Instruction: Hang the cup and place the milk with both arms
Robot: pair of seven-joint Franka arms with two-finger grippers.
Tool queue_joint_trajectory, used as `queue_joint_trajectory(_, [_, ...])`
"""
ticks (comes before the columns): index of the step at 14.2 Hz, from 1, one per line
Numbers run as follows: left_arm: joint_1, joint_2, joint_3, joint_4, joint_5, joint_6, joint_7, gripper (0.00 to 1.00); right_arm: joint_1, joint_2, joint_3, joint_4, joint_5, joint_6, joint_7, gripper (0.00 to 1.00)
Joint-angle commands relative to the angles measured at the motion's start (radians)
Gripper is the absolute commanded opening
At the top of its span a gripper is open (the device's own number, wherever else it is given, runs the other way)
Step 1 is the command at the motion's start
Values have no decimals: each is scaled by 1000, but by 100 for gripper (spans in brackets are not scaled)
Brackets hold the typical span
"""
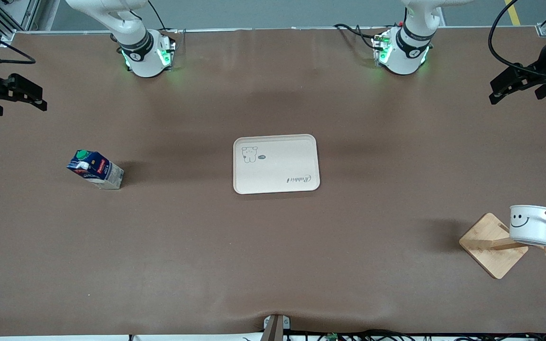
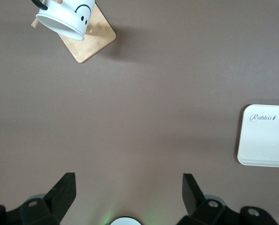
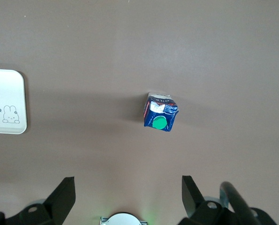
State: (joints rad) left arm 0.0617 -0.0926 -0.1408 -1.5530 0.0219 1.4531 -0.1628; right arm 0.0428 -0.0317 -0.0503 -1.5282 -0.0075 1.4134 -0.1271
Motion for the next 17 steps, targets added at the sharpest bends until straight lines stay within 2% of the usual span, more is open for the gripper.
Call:
queue_joint_trajectory(1, [12, -12, -10, 10, -17, -11, 6, 100, -27, -7, 1, -12, -13, 35, -13, 100])
queue_joint_trajectory(6, [7, -10, -11, 13, -4, -11, 6, 100, -46, 10, 4, 8, -15, 36, -17, 100])
queue_joint_trajectory(10, [7, -9, -11, 13, -4, -11, 26, 100, -41, 1, 10, 57, -17, -30, -17, 100])
queue_joint_trajectory(17, [3, -9, -14, 13, -16, -11, 28, 100, -80, 10, 3, 48, -17, -42, -19, 100])
